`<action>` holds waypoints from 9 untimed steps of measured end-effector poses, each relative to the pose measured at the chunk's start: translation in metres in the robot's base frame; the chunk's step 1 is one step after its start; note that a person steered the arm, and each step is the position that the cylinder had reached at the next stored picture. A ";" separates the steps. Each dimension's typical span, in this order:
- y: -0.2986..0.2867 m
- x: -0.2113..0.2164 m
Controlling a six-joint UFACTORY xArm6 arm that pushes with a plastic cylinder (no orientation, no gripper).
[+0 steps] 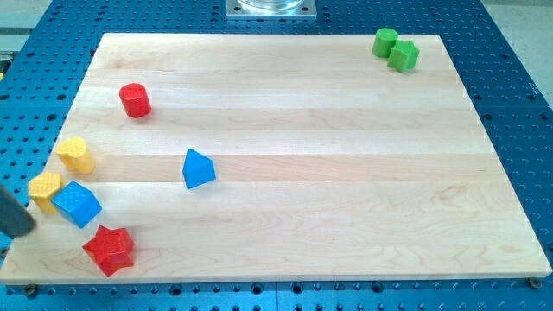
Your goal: Place the hexagon at the top left of the triangle
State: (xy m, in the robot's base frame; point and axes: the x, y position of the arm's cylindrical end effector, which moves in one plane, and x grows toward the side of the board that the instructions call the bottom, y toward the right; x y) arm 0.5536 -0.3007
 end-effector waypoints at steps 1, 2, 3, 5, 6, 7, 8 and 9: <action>-0.001 -0.031; 0.019 -0.034; -0.003 -0.012; 0.041 -0.032; 0.039 -0.051; 0.039 -0.051; 0.074 -0.089; 0.122 -0.134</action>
State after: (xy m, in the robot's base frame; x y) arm 0.4197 -0.1783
